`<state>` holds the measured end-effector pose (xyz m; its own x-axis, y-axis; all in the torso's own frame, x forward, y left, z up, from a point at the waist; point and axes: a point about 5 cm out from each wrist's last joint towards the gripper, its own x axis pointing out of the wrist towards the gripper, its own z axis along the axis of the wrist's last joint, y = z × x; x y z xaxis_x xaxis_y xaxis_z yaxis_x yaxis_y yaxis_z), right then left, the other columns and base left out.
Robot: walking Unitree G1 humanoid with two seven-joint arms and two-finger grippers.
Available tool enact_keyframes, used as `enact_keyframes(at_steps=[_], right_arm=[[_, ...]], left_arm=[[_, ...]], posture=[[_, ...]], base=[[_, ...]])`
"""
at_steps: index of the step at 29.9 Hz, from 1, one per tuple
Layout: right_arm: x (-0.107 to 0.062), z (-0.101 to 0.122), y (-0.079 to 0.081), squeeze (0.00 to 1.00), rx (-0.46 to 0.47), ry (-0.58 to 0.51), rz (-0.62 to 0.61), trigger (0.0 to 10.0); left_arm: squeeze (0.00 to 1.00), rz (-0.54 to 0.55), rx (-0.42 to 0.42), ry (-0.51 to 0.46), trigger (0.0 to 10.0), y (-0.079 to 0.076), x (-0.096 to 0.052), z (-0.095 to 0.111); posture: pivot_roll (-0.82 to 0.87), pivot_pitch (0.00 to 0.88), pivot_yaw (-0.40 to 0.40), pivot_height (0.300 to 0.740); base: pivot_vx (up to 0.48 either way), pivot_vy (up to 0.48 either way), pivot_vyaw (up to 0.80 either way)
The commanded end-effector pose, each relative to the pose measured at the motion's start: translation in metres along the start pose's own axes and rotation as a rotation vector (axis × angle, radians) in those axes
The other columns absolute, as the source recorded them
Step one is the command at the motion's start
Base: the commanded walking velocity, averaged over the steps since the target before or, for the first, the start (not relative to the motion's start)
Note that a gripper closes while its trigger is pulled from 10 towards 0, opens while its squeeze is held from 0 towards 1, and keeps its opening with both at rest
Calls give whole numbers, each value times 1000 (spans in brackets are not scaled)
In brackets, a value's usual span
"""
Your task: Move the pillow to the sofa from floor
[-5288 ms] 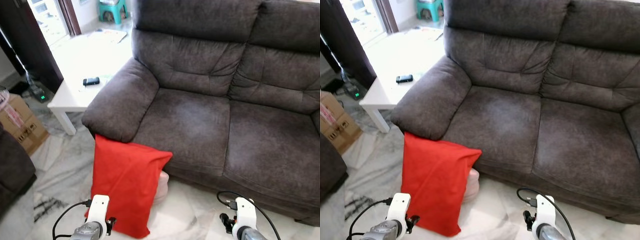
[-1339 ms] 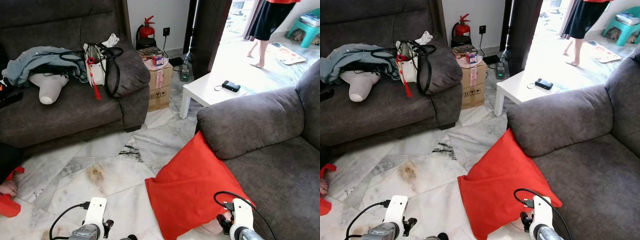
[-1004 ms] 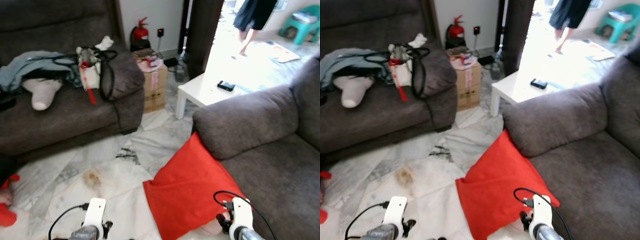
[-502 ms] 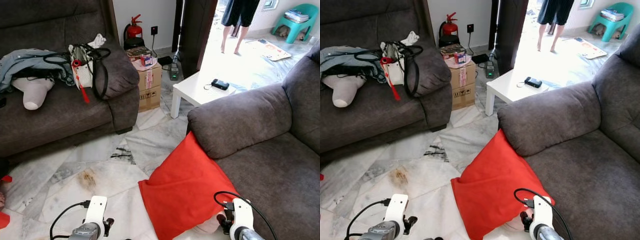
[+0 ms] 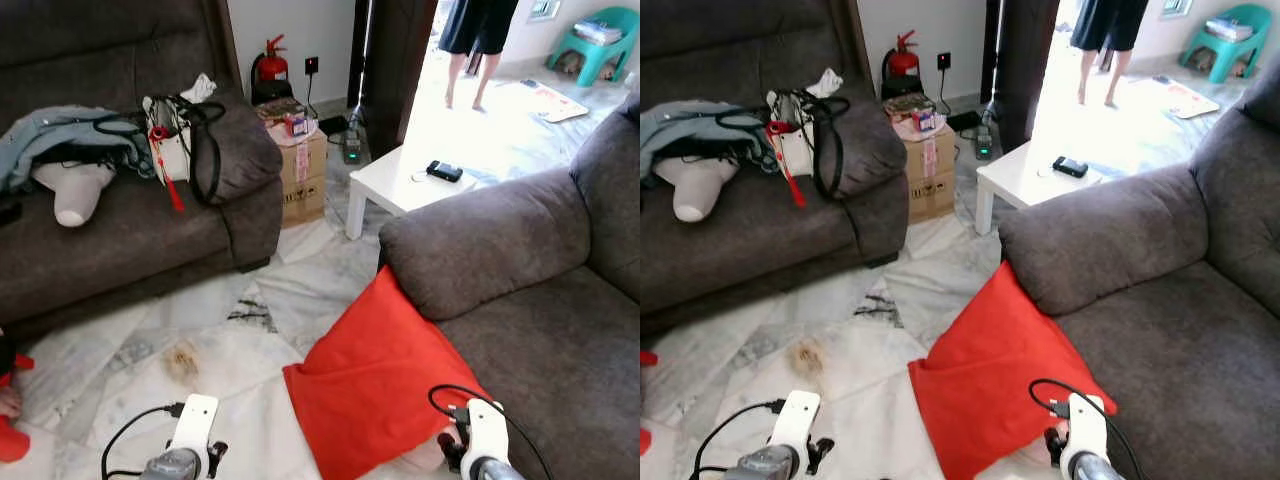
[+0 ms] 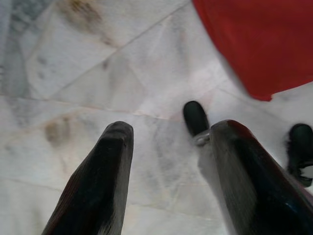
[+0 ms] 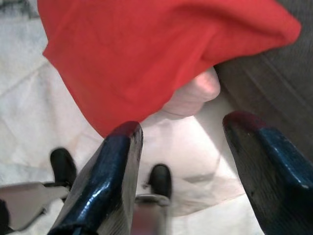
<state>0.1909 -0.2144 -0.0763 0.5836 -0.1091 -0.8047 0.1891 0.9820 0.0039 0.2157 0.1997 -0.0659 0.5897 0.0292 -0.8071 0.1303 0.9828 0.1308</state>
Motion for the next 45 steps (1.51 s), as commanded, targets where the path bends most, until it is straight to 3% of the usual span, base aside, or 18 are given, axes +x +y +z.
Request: enact_keyframes(at_steps=[1,11,28,45], right_arm=[[-1,-8,3,0,47,28,-17,10000],[-4,-23,9,0,160,11,-33,10000],[-7,-37,8,0,144,31,-19,10000],[-7,-37,6,0,137,34,-15,10000]], left_arm=[[0,18,37,27,10000,7,-2,-9],[0,10,76,46,10000,7,-4,-22],[0,34,43,59,10000,6,-7,-37],[0,48,15,60,10000,2,-7,-39]], posture=[[-110,10,64,740],[-147,0,101,740],[-104,0,81,740],[-107,0,80,740]], base=[[0,0,0],[199,0,0],[131,0,0],[223,0,0]])
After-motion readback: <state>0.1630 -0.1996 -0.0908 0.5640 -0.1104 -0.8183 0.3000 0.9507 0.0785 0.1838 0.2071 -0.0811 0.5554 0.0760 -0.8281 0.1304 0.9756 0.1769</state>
